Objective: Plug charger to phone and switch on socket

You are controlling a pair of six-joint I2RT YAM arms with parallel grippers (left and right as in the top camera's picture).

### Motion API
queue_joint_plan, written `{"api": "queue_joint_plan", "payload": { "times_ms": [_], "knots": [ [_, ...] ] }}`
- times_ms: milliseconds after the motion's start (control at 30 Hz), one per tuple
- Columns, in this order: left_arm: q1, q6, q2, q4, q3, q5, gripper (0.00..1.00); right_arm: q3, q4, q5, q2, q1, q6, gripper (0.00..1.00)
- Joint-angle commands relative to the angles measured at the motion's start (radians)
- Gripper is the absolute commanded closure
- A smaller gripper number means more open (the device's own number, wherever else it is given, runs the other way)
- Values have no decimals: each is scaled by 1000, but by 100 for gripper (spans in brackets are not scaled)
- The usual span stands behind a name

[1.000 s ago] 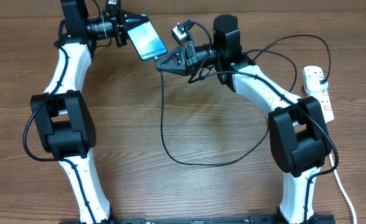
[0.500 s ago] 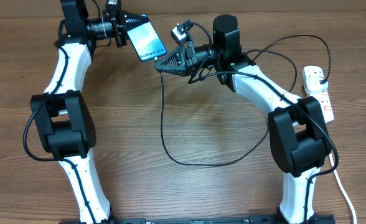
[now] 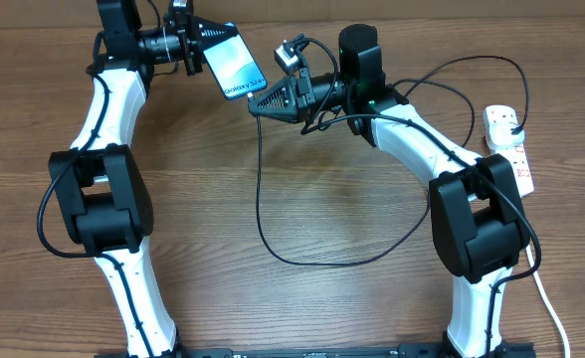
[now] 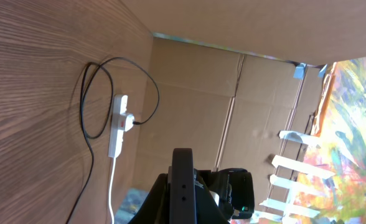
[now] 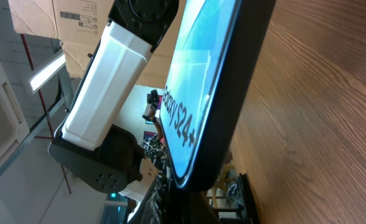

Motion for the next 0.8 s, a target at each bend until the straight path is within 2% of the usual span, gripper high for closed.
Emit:
{"api": "queue_joint_plan", "payload": {
  "times_ms": [0, 533, 767],
  "knots": [
    [-15, -17, -31, 5, 7, 60, 95, 14, -6, 47, -1, -1, -6, 96],
    [-40, 5, -31, 32, 7, 54, 96, 14, -6, 51, -1, -1, 50, 96],
    [-40, 5, -31, 159, 7, 133, 95, 14, -6, 51, -1, -2, 50, 96]
  ]
}}
